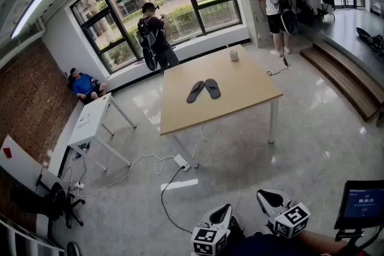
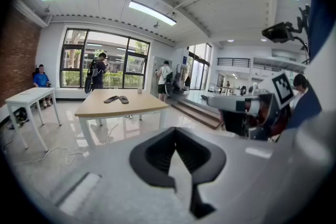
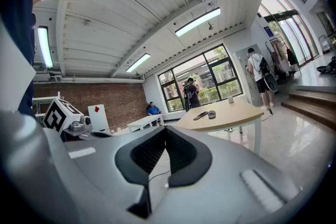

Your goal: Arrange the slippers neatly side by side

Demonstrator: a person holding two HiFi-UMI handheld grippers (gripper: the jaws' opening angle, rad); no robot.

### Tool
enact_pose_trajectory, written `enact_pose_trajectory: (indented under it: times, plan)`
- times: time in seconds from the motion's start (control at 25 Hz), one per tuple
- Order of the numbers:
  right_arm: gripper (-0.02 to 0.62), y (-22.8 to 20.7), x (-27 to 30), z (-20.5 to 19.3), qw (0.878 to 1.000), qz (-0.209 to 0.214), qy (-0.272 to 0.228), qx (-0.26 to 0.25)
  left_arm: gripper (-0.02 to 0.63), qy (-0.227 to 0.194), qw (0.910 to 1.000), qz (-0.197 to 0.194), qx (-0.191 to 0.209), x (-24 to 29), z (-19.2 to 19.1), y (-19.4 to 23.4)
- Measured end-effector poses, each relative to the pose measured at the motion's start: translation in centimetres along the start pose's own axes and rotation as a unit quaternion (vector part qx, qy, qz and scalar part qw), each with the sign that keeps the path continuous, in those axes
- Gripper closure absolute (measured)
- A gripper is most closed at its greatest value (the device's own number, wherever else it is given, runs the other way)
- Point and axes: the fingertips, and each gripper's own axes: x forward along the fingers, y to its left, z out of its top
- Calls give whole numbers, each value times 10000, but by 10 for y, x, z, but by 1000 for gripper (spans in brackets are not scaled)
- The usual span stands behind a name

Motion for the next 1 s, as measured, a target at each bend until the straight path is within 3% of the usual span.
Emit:
enact_pose_trajectory:
  times: [0.28,0.48,0.84,1.0]
  plan:
    - [584,-5,11,6,9999,-20,-15,-103,601,-67,9999,-59,80,10,8,10]
    - [584,-38,42,7,9999,-103,12,-127,601,9,9999,-140,22,50,20,29]
    - [584,-61,116,31,9997,-227,65,-9,601,75,9998,-194,-15,95,36,92]
    - [584,-69,152,32,9993,-276,196,-124,601,17,9991,-308,-288,109,56,121]
